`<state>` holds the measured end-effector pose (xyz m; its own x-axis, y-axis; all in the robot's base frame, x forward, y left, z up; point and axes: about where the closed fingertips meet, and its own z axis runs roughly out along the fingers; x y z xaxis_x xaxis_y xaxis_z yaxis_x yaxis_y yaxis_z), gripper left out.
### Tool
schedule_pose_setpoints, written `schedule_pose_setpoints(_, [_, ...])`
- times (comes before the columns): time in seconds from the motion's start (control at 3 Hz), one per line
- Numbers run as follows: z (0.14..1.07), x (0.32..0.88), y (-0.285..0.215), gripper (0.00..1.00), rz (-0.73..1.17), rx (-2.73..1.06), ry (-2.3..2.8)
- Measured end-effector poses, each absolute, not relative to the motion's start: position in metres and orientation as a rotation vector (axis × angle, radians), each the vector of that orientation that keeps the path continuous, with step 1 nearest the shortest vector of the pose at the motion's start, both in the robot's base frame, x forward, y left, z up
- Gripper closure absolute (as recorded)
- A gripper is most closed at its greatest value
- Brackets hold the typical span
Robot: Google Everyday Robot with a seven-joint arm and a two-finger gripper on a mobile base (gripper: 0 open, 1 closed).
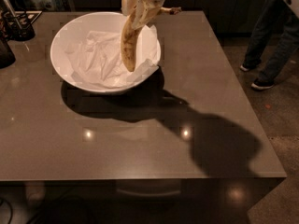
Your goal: Pick banana from white bowl
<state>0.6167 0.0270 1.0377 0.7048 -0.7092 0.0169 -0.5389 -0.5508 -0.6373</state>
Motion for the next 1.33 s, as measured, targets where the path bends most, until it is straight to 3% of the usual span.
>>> schedule_pose_setpoints(1.0, [1.0460, 0.6018, 0.0262, 1.00, -0.335, -2.260, 0.853])
schedule_pose_setpoints(1.33, [1.0460, 0.6018, 0.0262, 0.82, -0.335, -2.260, 0.853])
